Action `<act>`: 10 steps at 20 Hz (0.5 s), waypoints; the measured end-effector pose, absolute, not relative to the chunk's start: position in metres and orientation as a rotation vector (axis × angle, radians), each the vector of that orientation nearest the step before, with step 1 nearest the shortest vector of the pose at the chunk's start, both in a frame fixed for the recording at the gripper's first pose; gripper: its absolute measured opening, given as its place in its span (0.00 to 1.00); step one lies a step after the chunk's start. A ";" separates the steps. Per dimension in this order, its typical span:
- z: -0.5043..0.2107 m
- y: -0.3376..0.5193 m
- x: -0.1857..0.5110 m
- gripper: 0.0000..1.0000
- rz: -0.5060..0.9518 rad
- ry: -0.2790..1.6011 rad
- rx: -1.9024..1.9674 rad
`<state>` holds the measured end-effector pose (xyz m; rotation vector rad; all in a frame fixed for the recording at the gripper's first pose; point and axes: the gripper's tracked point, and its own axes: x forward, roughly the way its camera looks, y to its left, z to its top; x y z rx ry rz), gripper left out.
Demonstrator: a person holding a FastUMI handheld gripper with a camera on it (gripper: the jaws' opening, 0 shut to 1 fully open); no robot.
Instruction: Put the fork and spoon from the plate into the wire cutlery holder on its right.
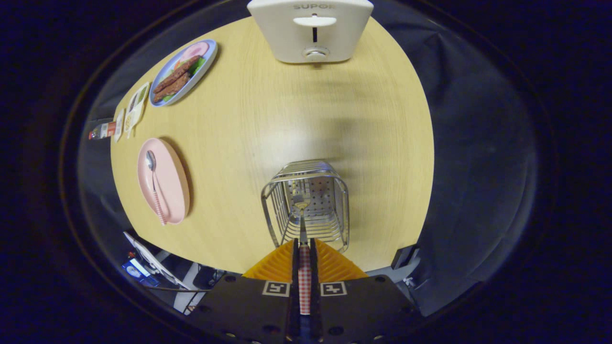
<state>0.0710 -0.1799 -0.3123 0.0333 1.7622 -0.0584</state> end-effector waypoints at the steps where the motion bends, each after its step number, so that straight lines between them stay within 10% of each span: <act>1: -0.310 -0.178 0.072 0.08 -0.056 1.757 0.025; 10: -0.286 -0.164 0.076 0.12 -0.060 1.629 -0.048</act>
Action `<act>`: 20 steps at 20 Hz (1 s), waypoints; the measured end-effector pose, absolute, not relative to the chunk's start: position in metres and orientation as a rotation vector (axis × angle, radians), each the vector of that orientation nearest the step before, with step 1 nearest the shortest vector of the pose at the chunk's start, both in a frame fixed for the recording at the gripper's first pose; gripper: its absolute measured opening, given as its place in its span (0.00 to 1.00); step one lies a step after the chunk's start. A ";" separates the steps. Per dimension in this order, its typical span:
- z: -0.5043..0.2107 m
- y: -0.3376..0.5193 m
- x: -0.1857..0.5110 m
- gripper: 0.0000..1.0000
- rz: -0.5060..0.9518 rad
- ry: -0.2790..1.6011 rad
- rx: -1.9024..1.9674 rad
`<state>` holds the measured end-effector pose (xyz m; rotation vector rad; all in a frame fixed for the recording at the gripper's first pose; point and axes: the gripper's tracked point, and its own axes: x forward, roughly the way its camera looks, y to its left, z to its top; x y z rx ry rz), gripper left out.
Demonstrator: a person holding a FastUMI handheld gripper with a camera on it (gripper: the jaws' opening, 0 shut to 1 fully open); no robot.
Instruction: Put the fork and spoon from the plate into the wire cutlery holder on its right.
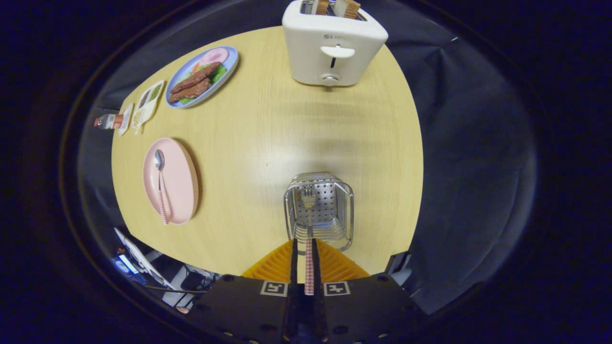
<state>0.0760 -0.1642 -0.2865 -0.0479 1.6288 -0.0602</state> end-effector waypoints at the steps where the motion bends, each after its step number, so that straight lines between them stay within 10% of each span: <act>1: -0.282 -0.158 0.075 0.15 -0.052 1.611 -0.048; 9: -0.273 -0.090 0.094 0.29 -0.037 1.355 0.029; 20: -0.295 0.020 0.110 0.97 0.072 1.077 0.054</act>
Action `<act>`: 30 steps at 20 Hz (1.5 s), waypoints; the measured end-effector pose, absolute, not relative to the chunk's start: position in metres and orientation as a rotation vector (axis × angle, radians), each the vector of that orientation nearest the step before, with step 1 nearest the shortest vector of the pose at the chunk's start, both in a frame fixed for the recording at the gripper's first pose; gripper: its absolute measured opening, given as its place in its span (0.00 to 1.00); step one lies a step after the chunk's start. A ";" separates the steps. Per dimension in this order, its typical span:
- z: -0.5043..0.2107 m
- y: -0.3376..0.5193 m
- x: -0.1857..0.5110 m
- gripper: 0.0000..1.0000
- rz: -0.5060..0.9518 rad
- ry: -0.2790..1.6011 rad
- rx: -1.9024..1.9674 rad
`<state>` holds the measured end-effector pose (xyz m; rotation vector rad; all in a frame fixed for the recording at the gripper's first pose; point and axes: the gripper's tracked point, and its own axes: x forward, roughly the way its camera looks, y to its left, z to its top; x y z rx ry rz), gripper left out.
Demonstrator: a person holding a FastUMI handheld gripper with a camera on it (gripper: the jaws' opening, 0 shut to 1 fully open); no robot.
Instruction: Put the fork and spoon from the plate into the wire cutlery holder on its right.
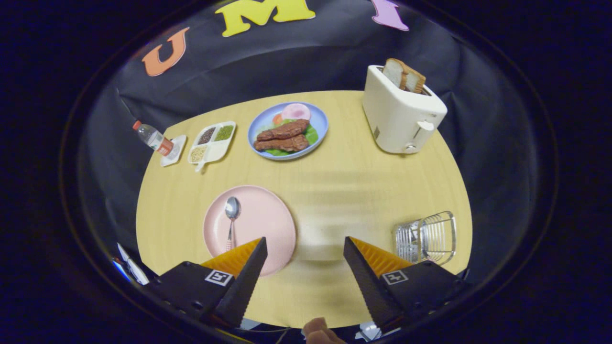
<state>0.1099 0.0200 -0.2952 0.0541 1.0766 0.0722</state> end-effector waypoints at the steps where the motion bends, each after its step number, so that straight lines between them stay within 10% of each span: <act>1: -0.298 0.029 0.107 1.00 0.075 1.061 0.045; 19: -0.394 0.157 0.090 0.91 0.141 1.028 -0.012; 28: -0.412 0.161 0.095 0.52 0.091 1.098 -0.084; 30: -0.413 0.165 0.096 0.20 0.085 1.101 -0.082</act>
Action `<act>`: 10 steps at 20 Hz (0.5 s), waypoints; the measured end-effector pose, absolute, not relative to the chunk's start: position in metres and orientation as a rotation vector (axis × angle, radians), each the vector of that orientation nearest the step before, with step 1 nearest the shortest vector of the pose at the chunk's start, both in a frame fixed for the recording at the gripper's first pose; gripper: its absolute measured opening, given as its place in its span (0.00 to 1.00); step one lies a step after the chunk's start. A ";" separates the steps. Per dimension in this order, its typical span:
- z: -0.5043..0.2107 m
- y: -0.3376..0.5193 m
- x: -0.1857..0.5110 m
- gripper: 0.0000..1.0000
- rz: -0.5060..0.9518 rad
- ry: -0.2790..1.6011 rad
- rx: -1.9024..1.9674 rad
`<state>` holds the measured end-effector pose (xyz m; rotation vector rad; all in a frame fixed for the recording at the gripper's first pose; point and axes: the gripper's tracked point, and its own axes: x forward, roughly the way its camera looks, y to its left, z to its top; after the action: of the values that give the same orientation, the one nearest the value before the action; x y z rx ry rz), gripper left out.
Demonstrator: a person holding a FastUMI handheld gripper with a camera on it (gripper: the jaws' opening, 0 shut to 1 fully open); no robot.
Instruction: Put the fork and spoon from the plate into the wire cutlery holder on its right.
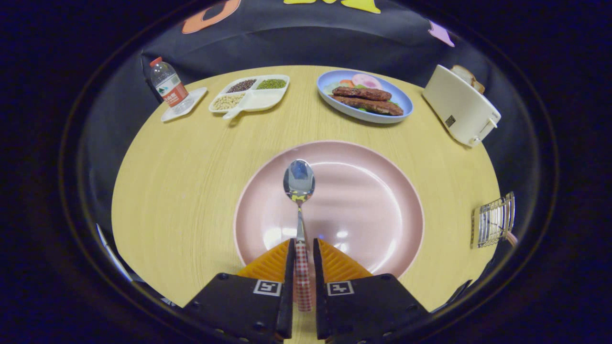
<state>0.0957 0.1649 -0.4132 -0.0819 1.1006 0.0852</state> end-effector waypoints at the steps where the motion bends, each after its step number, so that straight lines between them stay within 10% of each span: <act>1: -0.414 0.167 0.098 0.19 0.087 1.100 -0.083; 10: -0.392 0.164 0.091 0.03 0.114 1.079 -0.142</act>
<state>0.0912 0.1644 -0.3922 -0.1420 1.0789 0.1137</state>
